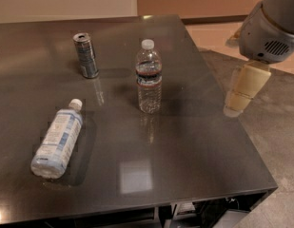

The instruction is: Move water bottle near redbull can

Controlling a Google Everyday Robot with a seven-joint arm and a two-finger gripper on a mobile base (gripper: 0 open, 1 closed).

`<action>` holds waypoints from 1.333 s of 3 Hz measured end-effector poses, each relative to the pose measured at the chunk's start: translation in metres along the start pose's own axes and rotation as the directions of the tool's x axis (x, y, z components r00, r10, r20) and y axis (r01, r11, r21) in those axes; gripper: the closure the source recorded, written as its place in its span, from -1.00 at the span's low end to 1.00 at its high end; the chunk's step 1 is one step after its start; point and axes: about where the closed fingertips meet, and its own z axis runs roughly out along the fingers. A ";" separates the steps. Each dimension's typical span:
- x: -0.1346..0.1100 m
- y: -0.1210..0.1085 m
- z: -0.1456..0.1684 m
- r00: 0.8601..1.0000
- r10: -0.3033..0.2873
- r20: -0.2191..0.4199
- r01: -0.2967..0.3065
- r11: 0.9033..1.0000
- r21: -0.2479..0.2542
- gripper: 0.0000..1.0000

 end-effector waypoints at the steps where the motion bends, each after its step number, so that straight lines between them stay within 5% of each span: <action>1: -0.026 -0.016 0.023 0.999 -0.002 0.052 0.002 1.000 0.000 -1.00; 4: -0.097 -0.041 0.059 0.972 0.033 0.234 -0.029 0.999 -0.023 -1.00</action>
Offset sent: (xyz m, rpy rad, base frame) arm 0.0784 0.0745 -0.0277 0.1778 -0.0569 0.0189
